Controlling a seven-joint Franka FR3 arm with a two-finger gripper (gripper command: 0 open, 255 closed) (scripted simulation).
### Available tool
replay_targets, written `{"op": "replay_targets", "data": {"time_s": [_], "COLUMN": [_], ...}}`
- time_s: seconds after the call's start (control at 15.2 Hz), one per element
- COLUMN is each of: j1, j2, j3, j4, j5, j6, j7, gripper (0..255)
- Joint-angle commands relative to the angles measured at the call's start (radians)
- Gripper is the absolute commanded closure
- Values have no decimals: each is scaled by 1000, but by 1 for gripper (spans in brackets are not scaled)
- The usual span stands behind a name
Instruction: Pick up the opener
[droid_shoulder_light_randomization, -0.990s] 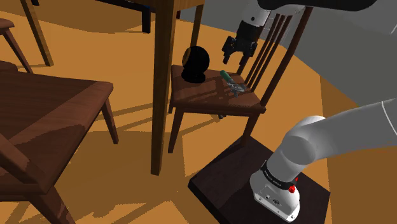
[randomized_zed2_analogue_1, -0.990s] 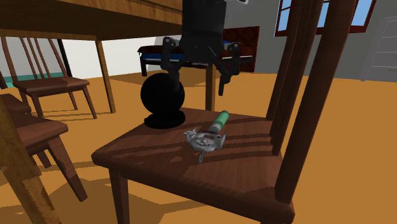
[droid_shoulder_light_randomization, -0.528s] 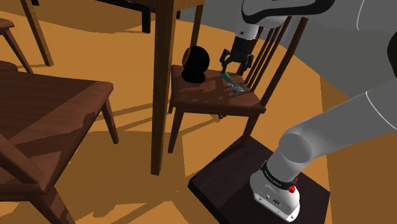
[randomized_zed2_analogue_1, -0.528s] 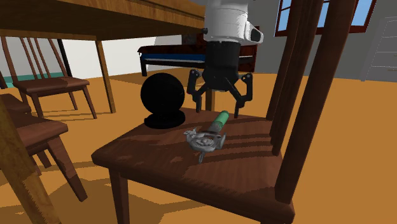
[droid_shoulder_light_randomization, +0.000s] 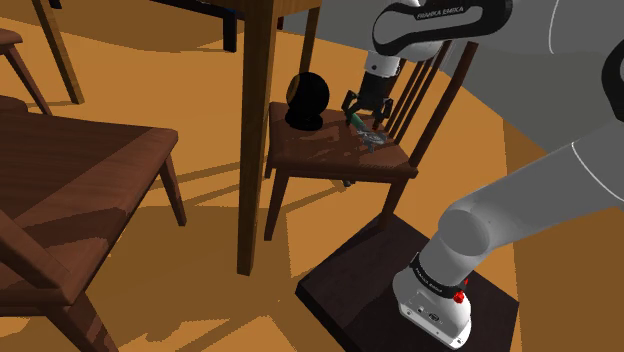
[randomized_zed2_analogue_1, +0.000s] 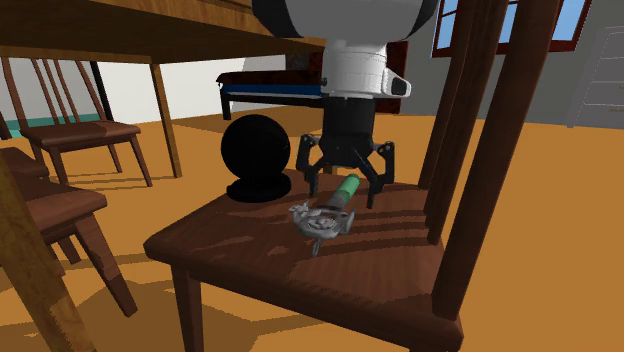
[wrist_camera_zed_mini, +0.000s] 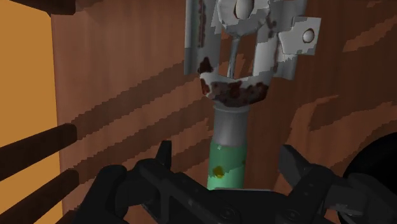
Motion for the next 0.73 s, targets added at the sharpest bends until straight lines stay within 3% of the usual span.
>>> {"op": "replay_targets", "data": {"time_s": [0.0,0.66], "j1": [0,0], "j2": [0,-1], "j3": [0,0], "j4": [-5,7], "j5": [0,0], "j6": [6,-8], "j7": [0,1], "gripper": [255,255]}}
